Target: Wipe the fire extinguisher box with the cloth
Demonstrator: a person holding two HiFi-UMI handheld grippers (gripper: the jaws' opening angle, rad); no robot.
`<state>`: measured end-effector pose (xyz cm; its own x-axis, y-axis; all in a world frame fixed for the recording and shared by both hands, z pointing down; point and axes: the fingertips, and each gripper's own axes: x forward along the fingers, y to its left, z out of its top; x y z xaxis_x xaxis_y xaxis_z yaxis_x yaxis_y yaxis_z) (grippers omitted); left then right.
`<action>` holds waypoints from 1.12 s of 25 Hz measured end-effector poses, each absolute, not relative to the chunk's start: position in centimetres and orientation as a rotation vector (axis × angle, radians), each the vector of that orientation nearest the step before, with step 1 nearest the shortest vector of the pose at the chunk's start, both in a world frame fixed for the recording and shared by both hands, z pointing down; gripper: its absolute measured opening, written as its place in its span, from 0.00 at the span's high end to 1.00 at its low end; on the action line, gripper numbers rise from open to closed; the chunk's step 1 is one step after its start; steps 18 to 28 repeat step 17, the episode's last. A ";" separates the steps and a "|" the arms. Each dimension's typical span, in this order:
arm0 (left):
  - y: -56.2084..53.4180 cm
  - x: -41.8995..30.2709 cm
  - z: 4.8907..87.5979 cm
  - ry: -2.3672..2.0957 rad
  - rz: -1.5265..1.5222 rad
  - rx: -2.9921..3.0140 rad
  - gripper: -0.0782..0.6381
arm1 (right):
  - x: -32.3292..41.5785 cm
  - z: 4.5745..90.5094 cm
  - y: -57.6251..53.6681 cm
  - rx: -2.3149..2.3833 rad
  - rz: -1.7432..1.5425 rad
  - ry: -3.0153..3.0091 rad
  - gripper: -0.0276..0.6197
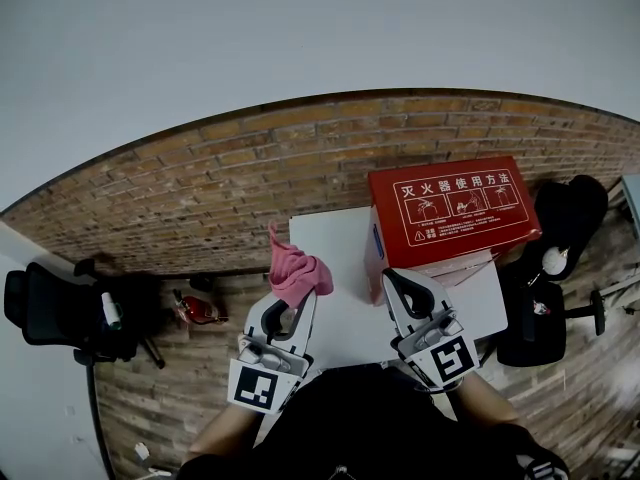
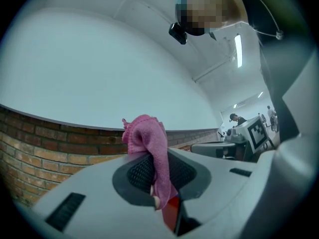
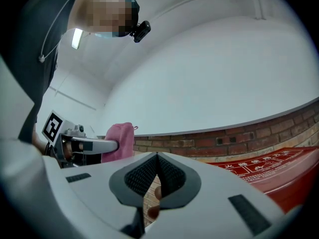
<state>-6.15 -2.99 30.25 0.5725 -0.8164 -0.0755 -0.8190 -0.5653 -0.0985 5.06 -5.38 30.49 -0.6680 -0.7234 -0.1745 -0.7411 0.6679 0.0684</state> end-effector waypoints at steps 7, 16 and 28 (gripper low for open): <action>-2.6 -6.0 30.3 1.378 0.003 -2.663 0.77 | 5.0 30.6 -5.5 -1.202 0.196 2.748 0.93; -2.5 -5.9 30.2 1.326 0.003 -2.704 0.77 | 4.7 30.5 -5.3 -1.166 0.149 2.779 0.93; -2.5 -5.9 30.1 1.319 0.004 -2.707 0.77 | 4.5 30.6 -5.3 -1.160 0.133 2.789 0.93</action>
